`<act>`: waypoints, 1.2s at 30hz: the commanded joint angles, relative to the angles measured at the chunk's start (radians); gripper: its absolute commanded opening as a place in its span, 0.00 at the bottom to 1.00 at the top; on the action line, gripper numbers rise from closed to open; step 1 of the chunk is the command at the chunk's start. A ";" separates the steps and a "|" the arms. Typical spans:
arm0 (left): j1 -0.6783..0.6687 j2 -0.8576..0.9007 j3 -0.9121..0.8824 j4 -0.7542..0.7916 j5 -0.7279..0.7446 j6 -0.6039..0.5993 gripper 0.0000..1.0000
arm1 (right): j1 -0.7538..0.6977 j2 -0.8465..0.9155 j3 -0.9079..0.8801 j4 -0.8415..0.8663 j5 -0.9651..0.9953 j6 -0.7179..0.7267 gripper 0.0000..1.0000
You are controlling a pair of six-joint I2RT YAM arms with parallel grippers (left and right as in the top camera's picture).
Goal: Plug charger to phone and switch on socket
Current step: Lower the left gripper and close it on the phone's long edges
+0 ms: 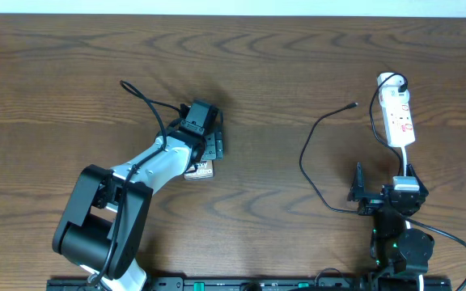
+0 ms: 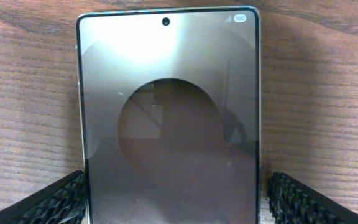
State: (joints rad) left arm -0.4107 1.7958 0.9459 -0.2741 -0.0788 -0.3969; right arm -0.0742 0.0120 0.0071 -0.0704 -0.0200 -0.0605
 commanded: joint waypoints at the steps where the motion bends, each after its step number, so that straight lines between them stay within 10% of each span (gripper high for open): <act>1: 0.002 0.031 -0.032 -0.024 0.015 -0.027 0.93 | 0.005 -0.005 -0.002 -0.004 -0.005 -0.008 0.99; 36: 0.002 0.040 -0.039 -0.025 -0.005 -0.023 0.66 | 0.005 -0.005 -0.002 -0.004 -0.006 -0.008 0.99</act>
State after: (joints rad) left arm -0.4133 1.7962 0.9421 -0.2771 -0.1074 -0.4156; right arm -0.0742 0.0120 0.0071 -0.0704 -0.0200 -0.0605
